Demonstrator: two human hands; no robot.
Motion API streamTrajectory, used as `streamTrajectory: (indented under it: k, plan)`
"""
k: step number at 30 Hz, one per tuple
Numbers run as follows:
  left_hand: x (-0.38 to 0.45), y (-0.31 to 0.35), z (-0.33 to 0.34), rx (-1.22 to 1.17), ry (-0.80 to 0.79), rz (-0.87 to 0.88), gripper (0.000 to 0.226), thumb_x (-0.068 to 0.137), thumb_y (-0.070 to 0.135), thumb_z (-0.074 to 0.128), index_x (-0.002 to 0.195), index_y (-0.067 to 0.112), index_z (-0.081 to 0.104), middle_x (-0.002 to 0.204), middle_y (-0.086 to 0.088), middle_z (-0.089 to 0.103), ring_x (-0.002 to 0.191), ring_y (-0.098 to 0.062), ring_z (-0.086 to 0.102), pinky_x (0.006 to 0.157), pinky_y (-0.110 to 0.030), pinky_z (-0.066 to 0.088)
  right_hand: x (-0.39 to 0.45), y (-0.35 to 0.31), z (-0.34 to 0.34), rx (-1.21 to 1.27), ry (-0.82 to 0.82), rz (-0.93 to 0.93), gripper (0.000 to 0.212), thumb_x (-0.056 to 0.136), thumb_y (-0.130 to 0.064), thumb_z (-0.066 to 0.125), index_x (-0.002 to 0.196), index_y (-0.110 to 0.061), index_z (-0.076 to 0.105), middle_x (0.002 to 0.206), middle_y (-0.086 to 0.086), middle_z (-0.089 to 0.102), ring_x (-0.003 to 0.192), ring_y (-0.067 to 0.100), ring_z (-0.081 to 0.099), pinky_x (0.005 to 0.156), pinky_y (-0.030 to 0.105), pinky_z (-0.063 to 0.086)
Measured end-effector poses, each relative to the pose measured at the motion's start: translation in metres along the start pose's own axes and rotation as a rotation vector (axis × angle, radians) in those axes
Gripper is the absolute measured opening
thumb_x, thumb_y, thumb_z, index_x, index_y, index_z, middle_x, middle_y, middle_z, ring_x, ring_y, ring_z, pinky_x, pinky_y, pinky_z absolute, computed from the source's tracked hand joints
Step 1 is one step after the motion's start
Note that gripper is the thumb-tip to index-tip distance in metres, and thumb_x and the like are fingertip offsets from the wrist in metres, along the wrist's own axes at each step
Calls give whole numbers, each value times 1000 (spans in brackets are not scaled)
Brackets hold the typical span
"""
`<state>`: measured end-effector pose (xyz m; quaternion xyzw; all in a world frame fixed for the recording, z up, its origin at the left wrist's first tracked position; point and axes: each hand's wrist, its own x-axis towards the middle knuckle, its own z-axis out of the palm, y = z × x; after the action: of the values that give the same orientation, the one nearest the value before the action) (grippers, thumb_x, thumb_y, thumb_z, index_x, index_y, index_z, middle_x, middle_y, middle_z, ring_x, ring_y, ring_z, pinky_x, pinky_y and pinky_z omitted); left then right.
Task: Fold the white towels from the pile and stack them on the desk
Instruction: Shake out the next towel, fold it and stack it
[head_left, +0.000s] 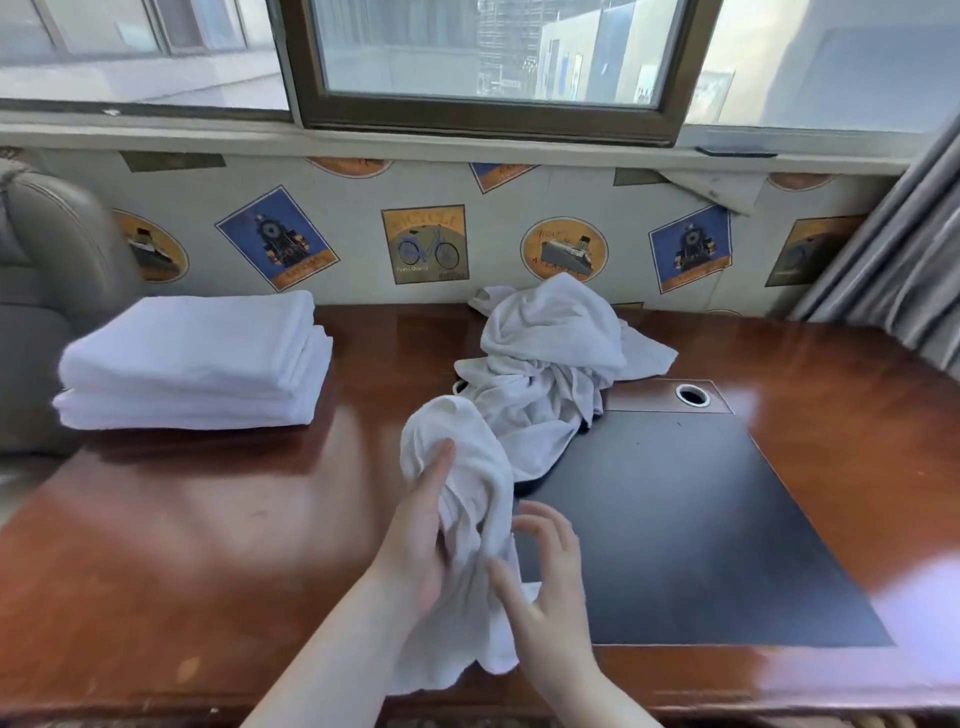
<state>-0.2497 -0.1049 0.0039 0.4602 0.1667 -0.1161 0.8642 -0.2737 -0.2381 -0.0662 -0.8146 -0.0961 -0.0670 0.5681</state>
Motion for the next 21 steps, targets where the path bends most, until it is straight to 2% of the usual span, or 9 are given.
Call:
streamTrajectory:
  k: [2,5,6,9,13,15,17,19,21]
  plan:
    - [-7,-2,10,41,-43,17,64,80,63,58,119,13,66,107,-12,72,96,-23,70,86,-36,51,-6,-8,-9,33,-97,3,49,78,-58,65,119,-32,57,129,-24,45,127,-4,41,96,10,35]
    - [-16,-3,24,95,-137,35,62,75,64,59,108,14,74,102,-13,73,90,-23,72,77,-33,56,-7,-12,-32,16,-24,23,10,90,-36,67,100,-33,65,105,-19,57,103,2,57,82,18,44]
    - [-19,-3,28,110,-163,67,58,78,64,56,105,17,76,104,-12,73,93,-23,72,76,-32,57,-3,-11,-42,62,24,78,6,94,-27,63,92,-32,67,95,-14,61,90,4,60,77,23,46]
    - [-22,4,35,208,-102,199,40,84,62,53,100,34,76,111,0,73,104,-14,69,84,-31,53,13,-11,-78,211,90,197,26,99,-16,53,82,-29,68,72,-5,60,66,6,50,60,19,38]
    - [-17,10,42,271,31,251,30,84,40,71,102,16,76,106,-9,74,98,-24,71,81,-36,52,38,-20,-122,374,66,316,16,101,-25,49,92,-23,63,88,-1,63,83,16,56,69,27,43]
    - [-12,7,49,271,172,294,30,80,35,76,101,15,73,95,-5,76,86,-21,74,72,-33,52,44,-26,-145,160,-20,220,11,85,-42,61,89,-34,55,81,-16,61,79,9,58,64,19,45]
    - [-6,3,53,268,293,350,19,81,32,76,95,20,72,84,2,76,80,-16,72,66,-30,50,51,-32,-170,-132,-51,90,41,66,-45,77,95,-40,48,85,-19,61,75,0,59,61,20,47]
    - [-1,3,57,347,367,444,3,84,25,74,85,23,71,80,6,73,83,-15,67,66,-27,46,60,-34,-198,-304,-47,8,50,70,-39,82,106,-41,48,92,-19,61,83,0,58,70,28,49]
    - [3,11,59,533,431,569,9,86,16,69,79,23,69,79,7,69,83,-16,61,66,-25,43,70,-34,-225,-375,-74,-38,29,86,-31,70,110,-35,53,101,-18,62,94,9,59,82,38,50]
